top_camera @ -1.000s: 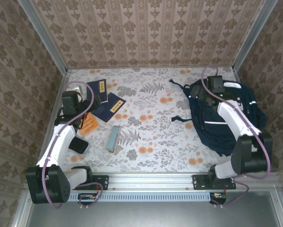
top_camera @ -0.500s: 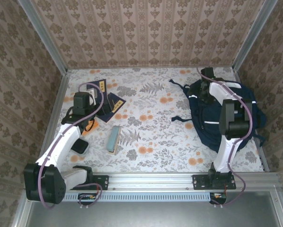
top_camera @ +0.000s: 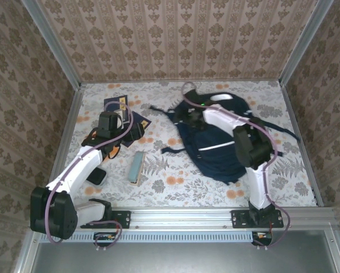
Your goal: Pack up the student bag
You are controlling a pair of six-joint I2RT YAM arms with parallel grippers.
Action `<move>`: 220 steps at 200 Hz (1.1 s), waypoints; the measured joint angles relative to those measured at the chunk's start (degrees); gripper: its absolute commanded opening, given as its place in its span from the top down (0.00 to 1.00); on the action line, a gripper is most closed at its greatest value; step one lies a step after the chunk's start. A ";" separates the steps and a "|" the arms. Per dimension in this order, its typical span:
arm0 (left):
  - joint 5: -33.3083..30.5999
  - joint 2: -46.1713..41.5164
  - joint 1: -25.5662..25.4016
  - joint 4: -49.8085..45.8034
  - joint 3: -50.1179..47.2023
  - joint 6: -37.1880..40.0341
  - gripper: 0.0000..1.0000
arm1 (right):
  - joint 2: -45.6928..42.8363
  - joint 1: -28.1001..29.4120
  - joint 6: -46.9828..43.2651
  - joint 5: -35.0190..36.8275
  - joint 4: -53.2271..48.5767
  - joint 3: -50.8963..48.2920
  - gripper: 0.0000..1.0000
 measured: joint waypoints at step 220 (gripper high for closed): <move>2.14 40.04 -19.10 2.19 25.99 -14.03 0.78 | -12.52 -17.99 -13.73 -0.44 -9.88 -16.41 0.32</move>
